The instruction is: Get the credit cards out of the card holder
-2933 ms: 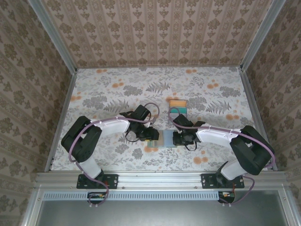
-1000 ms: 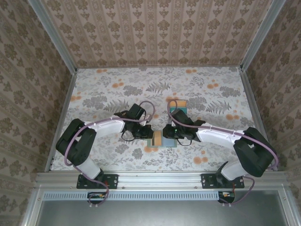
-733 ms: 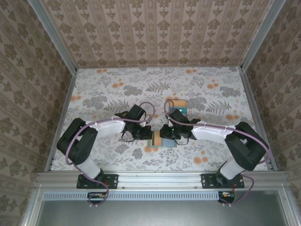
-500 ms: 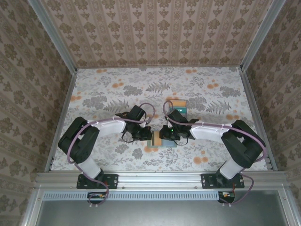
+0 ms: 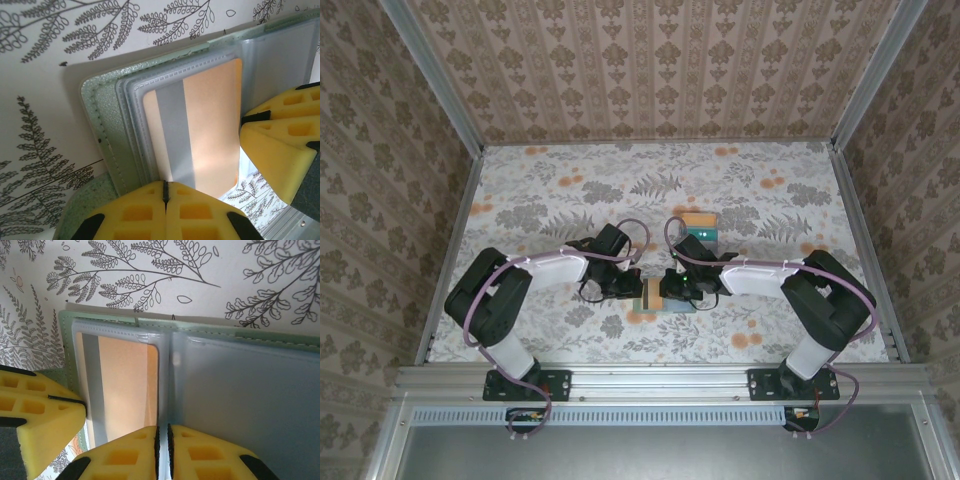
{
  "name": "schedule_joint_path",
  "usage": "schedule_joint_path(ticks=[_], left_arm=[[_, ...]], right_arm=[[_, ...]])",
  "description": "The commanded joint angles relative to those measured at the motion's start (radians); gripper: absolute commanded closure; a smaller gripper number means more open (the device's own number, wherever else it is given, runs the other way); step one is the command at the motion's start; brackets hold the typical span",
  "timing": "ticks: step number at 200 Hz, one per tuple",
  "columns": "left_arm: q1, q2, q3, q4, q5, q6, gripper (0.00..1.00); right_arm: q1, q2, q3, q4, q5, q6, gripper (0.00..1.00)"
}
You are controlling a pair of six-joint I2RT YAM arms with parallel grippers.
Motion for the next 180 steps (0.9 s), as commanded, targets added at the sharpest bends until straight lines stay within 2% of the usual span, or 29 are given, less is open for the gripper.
schedule_joint_path(ticks=[1, 149, 163, 180], left_arm=[[-0.011, 0.035, -0.017, -0.020, -0.023, 0.001, 0.95], [-0.033, 0.045, -0.013, -0.006, -0.013, -0.004, 0.99], [-0.035, 0.048, -0.010, -0.006, -0.013, -0.003, 0.99], [-0.037, 0.050, -0.009, -0.008, -0.014, -0.004, 1.00]], right_arm=[[-0.001, 0.022, 0.019, -0.009, -0.037, 0.016, 0.83], [-0.008, 0.048, -0.007, 0.111, -0.135, 0.055, 0.82], [-0.011, 0.046, -0.016, 0.135, -0.147, 0.066, 0.84], [-0.013, 0.042, -0.019, 0.135, -0.149, 0.066, 0.91]])
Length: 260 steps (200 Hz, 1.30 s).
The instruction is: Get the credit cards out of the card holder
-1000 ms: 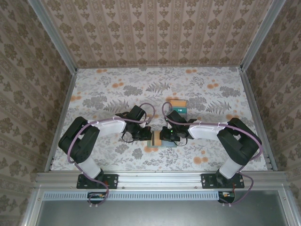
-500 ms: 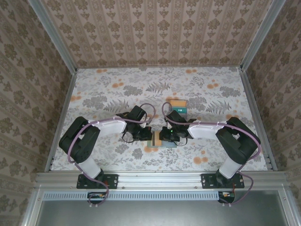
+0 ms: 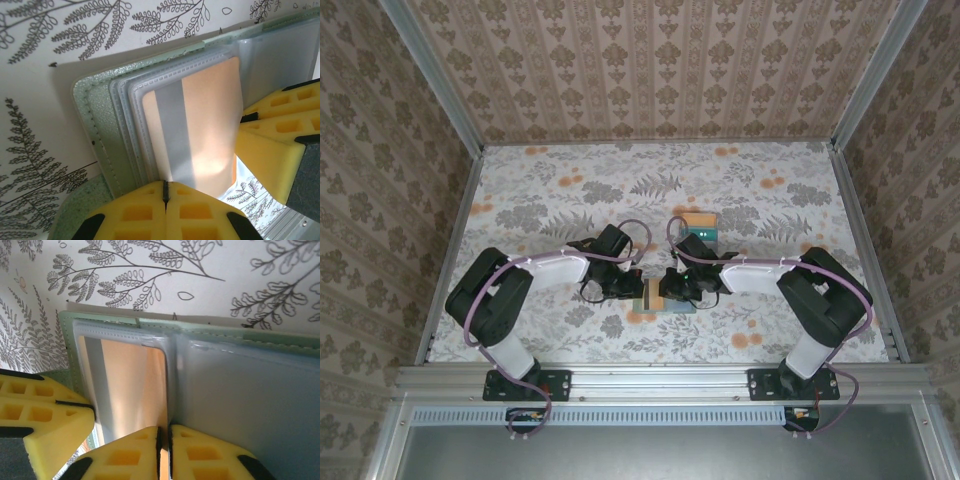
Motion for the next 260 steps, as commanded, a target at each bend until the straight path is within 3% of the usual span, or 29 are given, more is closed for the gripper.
schedule_joint_path(ticks=[1, 16, 140, 169, 260], left_arm=[[-0.025, 0.046, -0.009, -0.014, -0.012, -0.003, 1.00], [-0.024, 0.046, -0.009, -0.017, -0.013, -0.003, 1.00], [-0.008, 0.047, -0.012, -0.029, -0.022, 0.001, 1.00], [-0.008, 0.052, -0.014, -0.026, -0.020, 0.000, 1.00], [-0.010, 0.058, -0.006, -0.029, -0.015, 0.003, 1.00]], right_arm=[[0.010, 0.017, -0.011, 0.091, -0.071, 0.021, 0.91], [0.005, 0.009, -0.019, 0.089, -0.068, 0.022, 1.00], [-0.075, -0.106, -0.102, 0.071, -0.074, -0.005, 1.00], [-0.061, -0.079, -0.076, 0.101, -0.099, 0.001, 0.84], [-0.052, -0.019, -0.056, 0.066, -0.080, -0.024, 0.81]])
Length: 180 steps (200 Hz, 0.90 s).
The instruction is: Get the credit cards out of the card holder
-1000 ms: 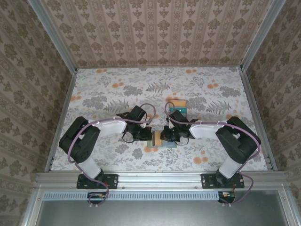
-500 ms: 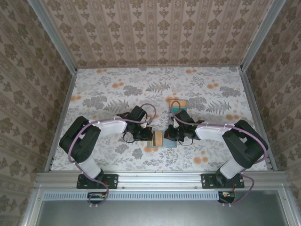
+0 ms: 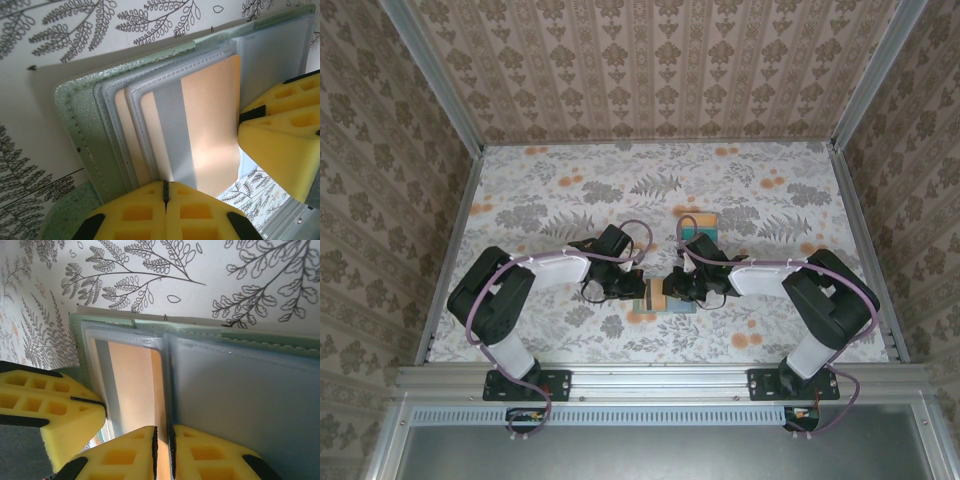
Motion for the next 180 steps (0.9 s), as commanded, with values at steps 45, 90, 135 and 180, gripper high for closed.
schedule_joint_path(ticks=[45, 90, 135, 180], left_arm=[[-0.009, 0.051, -0.004, -0.048, -0.032, 0.005, 1.00], [-0.007, 0.060, 0.004, -0.049, -0.029, 0.010, 1.00], [-0.006, 0.060, 0.006, -0.052, -0.029, 0.011, 1.00], [-0.005, 0.055, 0.004, -0.056, -0.032, 0.014, 1.00]], right_arm=[[0.008, -0.002, 0.017, -0.069, 0.023, -0.047, 0.82], [0.008, 0.048, -0.001, 0.058, -0.077, -0.004, 0.83], [0.008, 0.064, -0.001, 0.105, -0.108, 0.010, 0.87], [0.003, 0.031, -0.021, 0.104, -0.091, 0.008, 1.00]])
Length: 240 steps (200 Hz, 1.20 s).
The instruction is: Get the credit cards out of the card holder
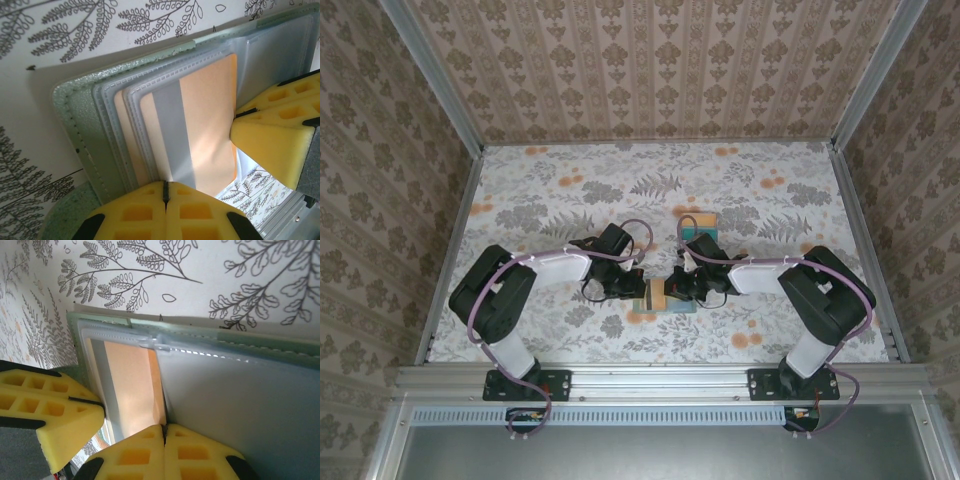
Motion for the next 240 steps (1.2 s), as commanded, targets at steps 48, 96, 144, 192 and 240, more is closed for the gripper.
schedule_joint_path(ticks=[48, 96, 144, 192, 240], left_arm=[[0.016, 0.024, -0.022, -0.045, -0.042, 0.023, 1.00], [0.015, 0.031, -0.021, -0.035, -0.035, 0.019, 1.00], [0.009, 0.034, -0.021, -0.034, -0.034, 0.019, 1.00], [0.005, 0.034, -0.018, -0.033, -0.030, 0.018, 1.00], [0.006, 0.034, -0.014, -0.035, -0.030, 0.018, 1.00]], right_arm=[[-0.032, -0.084, -0.077, 0.051, -0.002, -0.009, 1.00], [-0.038, -0.075, -0.080, 0.061, -0.034, -0.014, 1.00], [-0.025, -0.011, -0.046, 0.074, -0.048, -0.011, 0.81], [-0.017, 0.011, -0.038, 0.090, -0.047, -0.003, 0.79], [-0.019, -0.008, -0.039, 0.051, -0.026, -0.019, 1.00]])
